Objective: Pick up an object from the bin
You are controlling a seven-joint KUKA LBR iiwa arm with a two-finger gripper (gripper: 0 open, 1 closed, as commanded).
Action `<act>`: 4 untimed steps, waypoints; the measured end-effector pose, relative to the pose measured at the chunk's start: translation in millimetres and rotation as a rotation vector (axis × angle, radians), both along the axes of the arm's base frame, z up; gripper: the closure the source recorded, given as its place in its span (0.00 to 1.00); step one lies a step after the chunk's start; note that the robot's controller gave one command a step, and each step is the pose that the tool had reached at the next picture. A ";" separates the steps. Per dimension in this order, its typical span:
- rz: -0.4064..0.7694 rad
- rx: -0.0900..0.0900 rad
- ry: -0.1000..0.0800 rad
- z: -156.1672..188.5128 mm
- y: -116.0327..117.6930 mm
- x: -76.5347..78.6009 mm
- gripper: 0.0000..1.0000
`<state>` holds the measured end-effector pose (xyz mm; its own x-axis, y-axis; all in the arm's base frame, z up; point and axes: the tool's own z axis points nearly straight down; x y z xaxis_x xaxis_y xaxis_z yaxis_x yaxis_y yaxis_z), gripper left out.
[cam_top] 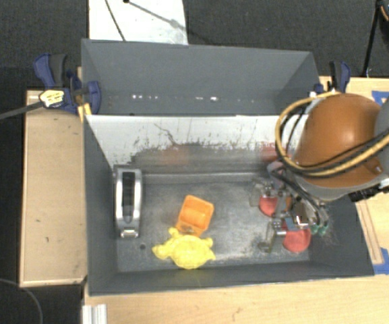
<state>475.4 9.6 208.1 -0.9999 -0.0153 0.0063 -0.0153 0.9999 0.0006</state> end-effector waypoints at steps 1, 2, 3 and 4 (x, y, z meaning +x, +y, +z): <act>-0.001 0.000 -0.009 4.3 0.0 1.7 0.00; -0.101 0.001 -0.014 -64.6 55.2 21.5 0.00; -0.205 -0.001 -0.006 -55.9 82.6 91.1 0.00; -0.158 0.000 -0.012 -62.8 85.6 98.0 0.00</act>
Offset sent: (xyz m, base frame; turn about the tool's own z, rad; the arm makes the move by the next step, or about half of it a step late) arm 0.0374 0.1115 -0.1381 0.1787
